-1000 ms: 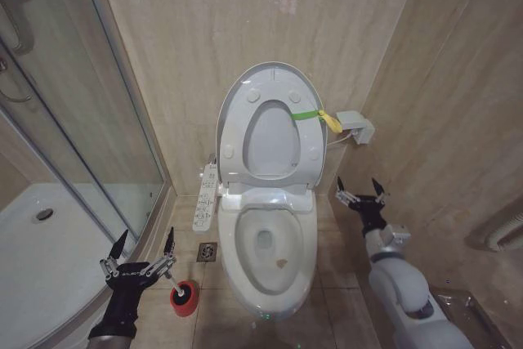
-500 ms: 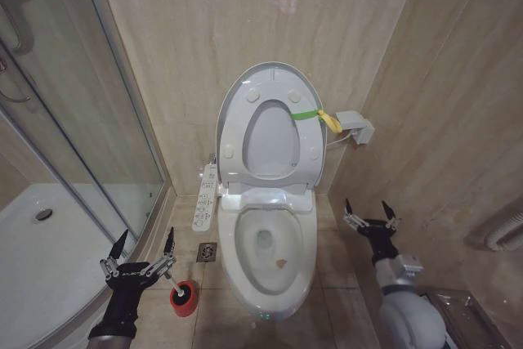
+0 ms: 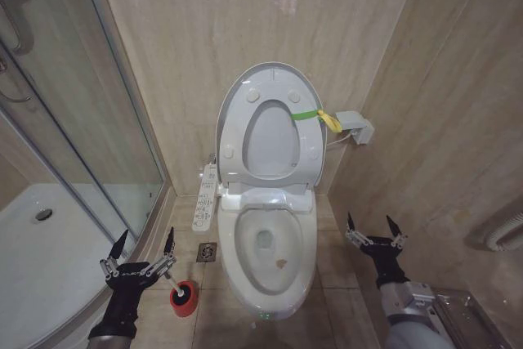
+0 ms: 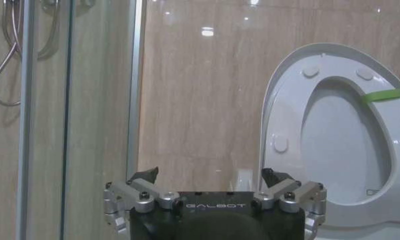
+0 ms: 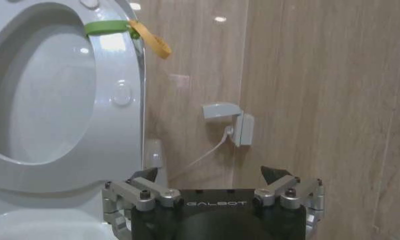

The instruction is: Open the toilet lid, clean the toilet bowl with a toilet brush, close the toilet lid, and flush.

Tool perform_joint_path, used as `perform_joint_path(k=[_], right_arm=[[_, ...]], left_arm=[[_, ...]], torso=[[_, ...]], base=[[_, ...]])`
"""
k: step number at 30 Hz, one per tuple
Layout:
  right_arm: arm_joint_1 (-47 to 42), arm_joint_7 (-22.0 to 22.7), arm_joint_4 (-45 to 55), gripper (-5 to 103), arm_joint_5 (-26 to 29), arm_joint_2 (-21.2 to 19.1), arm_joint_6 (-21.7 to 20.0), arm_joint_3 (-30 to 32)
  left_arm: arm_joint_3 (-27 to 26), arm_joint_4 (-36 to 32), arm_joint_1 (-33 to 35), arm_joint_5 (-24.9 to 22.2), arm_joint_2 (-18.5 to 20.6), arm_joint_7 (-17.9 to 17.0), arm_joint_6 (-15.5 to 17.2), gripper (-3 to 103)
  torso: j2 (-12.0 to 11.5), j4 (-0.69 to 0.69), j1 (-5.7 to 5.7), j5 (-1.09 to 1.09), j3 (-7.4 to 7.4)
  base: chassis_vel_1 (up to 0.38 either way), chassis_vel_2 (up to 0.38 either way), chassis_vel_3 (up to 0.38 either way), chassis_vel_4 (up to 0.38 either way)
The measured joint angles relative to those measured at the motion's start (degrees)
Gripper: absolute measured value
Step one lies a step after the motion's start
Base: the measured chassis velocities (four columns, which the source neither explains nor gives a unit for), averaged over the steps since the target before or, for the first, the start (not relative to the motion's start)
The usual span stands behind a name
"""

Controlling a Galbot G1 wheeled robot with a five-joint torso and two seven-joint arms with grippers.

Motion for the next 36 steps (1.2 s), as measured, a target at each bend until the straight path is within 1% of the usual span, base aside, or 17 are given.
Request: perform_joint_path(k=[6, 13, 21, 36], right_arm=[[-0.8, 0.0, 0.6, 100, -1.8, 2.0, 1.0, -0.3], [-1.4, 0.0, 1.1, 100, -2.8, 3.1, 1.5, -0.4], [-1.0, 0.1, 1.1, 100, -2.8, 3.8, 2.1, -0.5], [-0.7, -0.1, 1.1, 100, -2.9, 3.8, 2.3, -0.8]], left_arm=[[0.0, 0.0, 0.0, 0.0, 0.0, 0.0, 0.0, 100], [0.0, 0.0, 0.0, 0.0, 0.0, 0.0, 0.0, 100], [0.0, 0.0, 0.0, 0.0, 0.0, 0.0, 0.0, 100], [0.0, 0.0, 0.0, 0.0, 0.0, 0.0, 0.0, 100]], torso=[[0.0, 0.00, 0.01, 0.00, 0.00], [0.0, 0.00, 0.01, 0.00, 0.00], [0.0, 0.00, 0.00, 0.00, 0.00], [0.0, 0.00, 0.01, 0.00, 0.00]], base=[[0.000, 0.000, 0.000, 0.000], [0.000, 0.000, 0.000, 0.000], [0.000, 0.000, 0.000, 0.000], [0.000, 0.000, 0.000, 0.000]])
